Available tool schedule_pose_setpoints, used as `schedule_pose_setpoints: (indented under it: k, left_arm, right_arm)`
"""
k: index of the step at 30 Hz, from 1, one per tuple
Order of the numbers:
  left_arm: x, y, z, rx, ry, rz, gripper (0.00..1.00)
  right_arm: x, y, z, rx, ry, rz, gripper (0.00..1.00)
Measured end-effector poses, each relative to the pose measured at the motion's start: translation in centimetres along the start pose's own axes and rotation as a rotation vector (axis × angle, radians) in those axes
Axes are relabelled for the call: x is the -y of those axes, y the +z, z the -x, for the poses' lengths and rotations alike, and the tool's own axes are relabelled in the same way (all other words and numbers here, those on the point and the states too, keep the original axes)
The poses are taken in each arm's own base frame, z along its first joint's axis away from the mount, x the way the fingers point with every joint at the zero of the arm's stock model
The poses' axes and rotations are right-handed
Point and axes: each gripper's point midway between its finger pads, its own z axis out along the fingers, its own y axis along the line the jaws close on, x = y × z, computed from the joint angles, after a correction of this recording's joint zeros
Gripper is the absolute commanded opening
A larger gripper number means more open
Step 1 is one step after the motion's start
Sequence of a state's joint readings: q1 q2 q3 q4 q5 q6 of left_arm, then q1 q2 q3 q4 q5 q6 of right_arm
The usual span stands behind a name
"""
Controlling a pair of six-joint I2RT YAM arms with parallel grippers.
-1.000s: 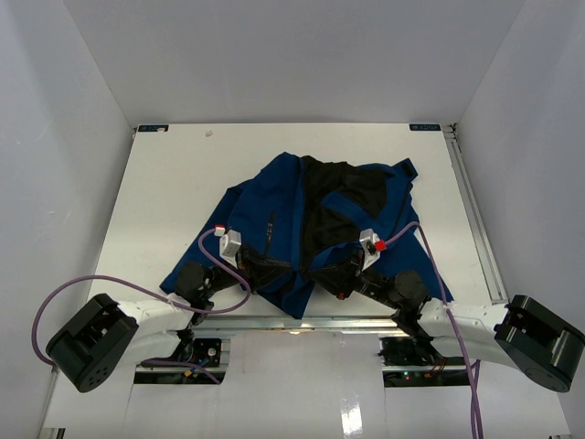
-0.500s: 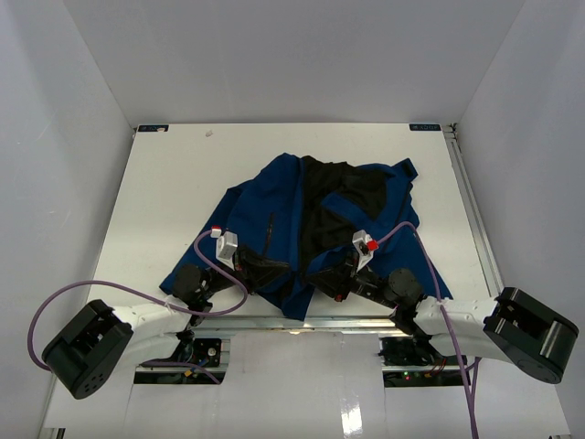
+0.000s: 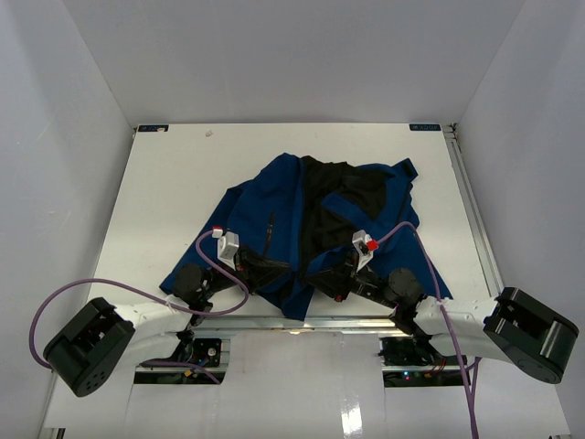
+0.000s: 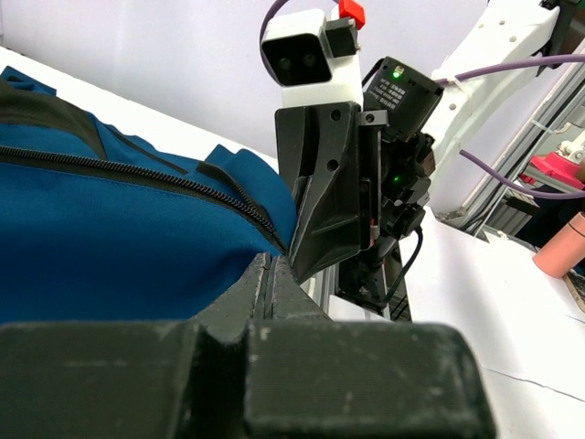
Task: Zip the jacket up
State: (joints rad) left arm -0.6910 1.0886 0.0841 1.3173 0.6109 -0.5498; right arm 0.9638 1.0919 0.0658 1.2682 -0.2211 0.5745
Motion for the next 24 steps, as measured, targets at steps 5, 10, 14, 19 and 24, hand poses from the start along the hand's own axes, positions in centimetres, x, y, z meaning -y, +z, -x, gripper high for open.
schedule_pose_setpoints:
  k: [5, 10, 14, 19, 24]
  left_arm:
    - [-0.1, 0.0, -0.2, -0.006, 0.001, 0.003, 0.00]
    - [-0.4, 0.0, -0.6, -0.019, -0.007, 0.009, 0.00]
    - [-0.5, 0.0, -0.8, -0.025, -0.011, 0.011, 0.00]
    - [-0.4, 0.0, -0.9, -0.027, -0.011, 0.008, 0.00]
    - [-0.4, 0.0, -0.8, -0.026, -0.010, 0.008, 0.00]
  right_arm:
    - [-0.1, 0.0, 0.2, 0.006, -0.001, 0.004, 0.08]
    - [-0.3, 0.0, 0.5, 0.017, -0.003, 0.009, 0.08]
    - [-0.5, 0.0, 0.9, 0.030, -0.008, 0.014, 0.08]
    - [-0.6, -0.1, 1.2, 0.042, -0.011, 0.016, 0.08]
    - [-0.6, -0.1, 1.2, 0.041, -0.011, 0.016, 0.08]
